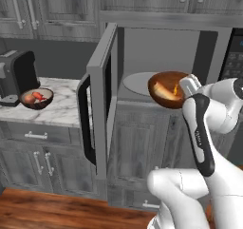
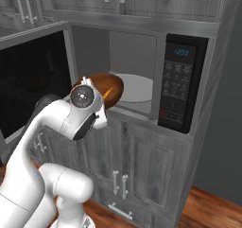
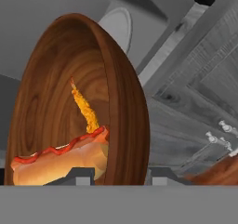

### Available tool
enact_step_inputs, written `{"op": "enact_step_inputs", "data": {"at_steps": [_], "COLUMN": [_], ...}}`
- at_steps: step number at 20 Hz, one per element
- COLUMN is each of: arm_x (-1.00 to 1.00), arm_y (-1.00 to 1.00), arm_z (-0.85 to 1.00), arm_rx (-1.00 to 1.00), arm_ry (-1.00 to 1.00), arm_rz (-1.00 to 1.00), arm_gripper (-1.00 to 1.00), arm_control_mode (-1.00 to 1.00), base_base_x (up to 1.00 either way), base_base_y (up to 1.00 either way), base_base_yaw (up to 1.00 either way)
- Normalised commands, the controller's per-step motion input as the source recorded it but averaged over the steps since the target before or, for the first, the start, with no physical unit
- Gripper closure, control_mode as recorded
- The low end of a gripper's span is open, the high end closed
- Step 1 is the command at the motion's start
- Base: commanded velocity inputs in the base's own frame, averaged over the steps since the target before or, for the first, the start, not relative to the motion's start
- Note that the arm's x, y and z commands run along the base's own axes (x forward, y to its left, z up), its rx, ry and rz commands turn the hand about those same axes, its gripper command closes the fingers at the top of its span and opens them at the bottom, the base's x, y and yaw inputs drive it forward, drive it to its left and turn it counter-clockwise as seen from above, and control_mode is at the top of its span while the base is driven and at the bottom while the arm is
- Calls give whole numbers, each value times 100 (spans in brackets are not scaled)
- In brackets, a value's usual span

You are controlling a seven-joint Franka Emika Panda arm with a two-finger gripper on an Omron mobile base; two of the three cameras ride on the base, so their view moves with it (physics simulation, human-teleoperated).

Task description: Place the bowl containing the hot dog and shrimp in the microwave. Close the microwave door and press the start button to microwave the meal.

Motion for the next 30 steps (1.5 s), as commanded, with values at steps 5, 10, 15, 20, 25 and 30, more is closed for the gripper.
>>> {"op": "enact_step_inputs", "data": {"at_steps": [5, 10, 15, 20, 25, 30], "arm_x": [61, 71, 82, 82, 70, 64], "arm_y": [-25, -17, 0, 0, -3, -6], "arm_z": [8, -6, -25, -32, -30, -14], "arm_rx": [16, 10, 0, 0, 0, 0], "arm_ry": [13, 3, 0, 2, 0, 0], "arm_rz": [-3, -1, 0, -2, -3, -3], "arm_gripper": [100, 100, 100, 100, 100, 100], "arm_control_mode": [-100, -100, -100, -100, -100, -100], "base_base_x": [0, 0, 0, 0, 0, 0], "base_base_y": [0, 0, 0, 0, 0, 0], "base_base_yaw": [0, 0, 0, 0, 0, 0]}}
